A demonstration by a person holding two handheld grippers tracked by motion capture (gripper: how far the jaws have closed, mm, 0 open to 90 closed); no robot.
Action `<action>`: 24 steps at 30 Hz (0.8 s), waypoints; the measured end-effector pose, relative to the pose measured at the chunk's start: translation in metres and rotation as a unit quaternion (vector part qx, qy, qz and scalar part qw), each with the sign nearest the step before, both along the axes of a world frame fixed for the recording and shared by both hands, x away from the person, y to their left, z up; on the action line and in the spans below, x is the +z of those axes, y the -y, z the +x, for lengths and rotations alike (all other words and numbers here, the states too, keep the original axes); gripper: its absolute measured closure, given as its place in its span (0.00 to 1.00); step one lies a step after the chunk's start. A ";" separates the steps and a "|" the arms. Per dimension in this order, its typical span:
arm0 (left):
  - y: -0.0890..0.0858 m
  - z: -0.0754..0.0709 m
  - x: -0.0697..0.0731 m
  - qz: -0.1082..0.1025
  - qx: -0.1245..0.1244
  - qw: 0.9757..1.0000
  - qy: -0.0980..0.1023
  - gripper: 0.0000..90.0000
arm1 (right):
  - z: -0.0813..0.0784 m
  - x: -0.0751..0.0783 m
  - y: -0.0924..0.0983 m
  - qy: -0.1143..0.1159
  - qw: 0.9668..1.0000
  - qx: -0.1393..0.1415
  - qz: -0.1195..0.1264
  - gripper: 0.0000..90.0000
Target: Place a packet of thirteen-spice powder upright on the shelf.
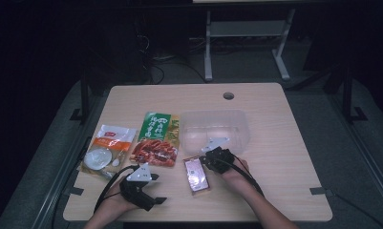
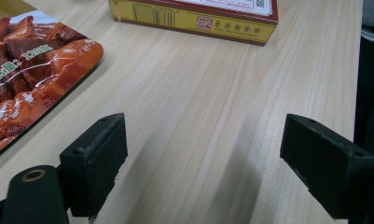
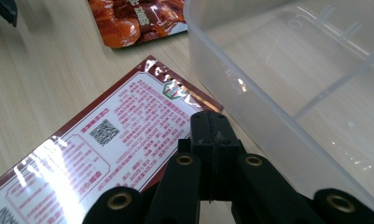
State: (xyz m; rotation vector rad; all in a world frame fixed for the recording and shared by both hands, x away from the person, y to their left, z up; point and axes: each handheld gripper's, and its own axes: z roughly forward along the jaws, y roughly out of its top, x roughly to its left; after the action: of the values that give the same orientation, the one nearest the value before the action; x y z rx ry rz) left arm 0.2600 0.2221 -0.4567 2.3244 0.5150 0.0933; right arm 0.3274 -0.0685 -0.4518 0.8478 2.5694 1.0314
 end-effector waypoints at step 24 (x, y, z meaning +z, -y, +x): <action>-0.002 0.000 0.000 0.000 0.001 1.000 0.003 0.16 | -0.024 0.018 -0.022 -0.011 0.998 0.062 0.030 0.73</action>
State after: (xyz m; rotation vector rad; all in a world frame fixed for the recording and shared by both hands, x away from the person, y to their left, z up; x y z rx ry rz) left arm 0.2603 0.2243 -0.4571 2.3226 0.5134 0.1009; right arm 0.3034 -0.0467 -0.4340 0.7255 2.6512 1.1454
